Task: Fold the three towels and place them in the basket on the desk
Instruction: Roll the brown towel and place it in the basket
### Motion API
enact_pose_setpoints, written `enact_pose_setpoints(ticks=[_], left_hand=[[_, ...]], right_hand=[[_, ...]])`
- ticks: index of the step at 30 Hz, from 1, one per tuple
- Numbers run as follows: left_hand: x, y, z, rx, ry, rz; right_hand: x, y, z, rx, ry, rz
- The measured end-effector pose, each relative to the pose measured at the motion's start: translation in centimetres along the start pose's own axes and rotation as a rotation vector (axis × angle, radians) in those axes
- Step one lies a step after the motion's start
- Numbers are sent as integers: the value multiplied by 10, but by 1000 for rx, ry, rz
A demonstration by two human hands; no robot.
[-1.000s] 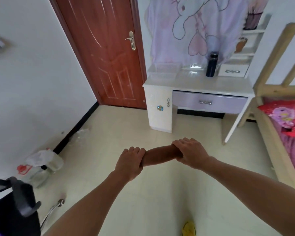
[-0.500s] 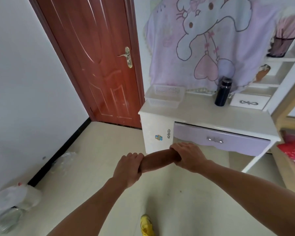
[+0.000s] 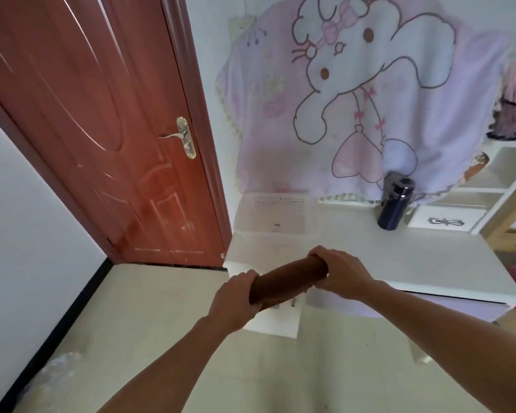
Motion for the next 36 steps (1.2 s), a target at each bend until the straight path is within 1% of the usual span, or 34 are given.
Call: enact_pose_setpoints(ticks=[4, 8, 10, 13, 16, 20, 21, 24, 29, 32, 34, 36], left_hand=[[0, 58, -11, -121, -280, -53], [-2, 126, -26, -286, -538, -26], [-3, 165, -32, -347, -628, 4], [-2, 219, -39, -418, -632, -3], [4, 265, -49, -492, -571, -18], [12, 305, -62, -585, -542, 26], [11, 305, -59, -586, -516, 13], [21, 328, -76, -617, -378, -44], [38, 349, -106, -610, -109, -163], [46, 352, -116, -535, 113, -204], [51, 351, -116, -405, 246, -196], [60, 346, -115, -265, 282, -183]], right_hand=[[-4, 65, 22, 131, 275, -57], [-6, 150, 45, 283, 634, -87], [-4, 198, 59, 361, 829, -104], [3, 267, 73, 463, 1050, -130], [17, 327, 78, 531, 1132, -151], [51, 387, 79, 625, 1138, -159], [60, 391, 80, 652, 1118, -134], [101, 428, 84, 731, 1006, -146], [158, 458, 85, 804, 872, -221], [175, 458, 81, 790, 761, -227], [182, 457, 78, 760, 679, -201], [187, 456, 77, 738, 670, -173]])
Point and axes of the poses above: each hand's wrist, its own y-axis towards the middle knuckle, its own x-axis out of the palm, z = x × y, the point moved 2 cm from there along y, towards the middle knuckle, and after that the axes turned 6 degrees about -y, right-handed, at the moved point
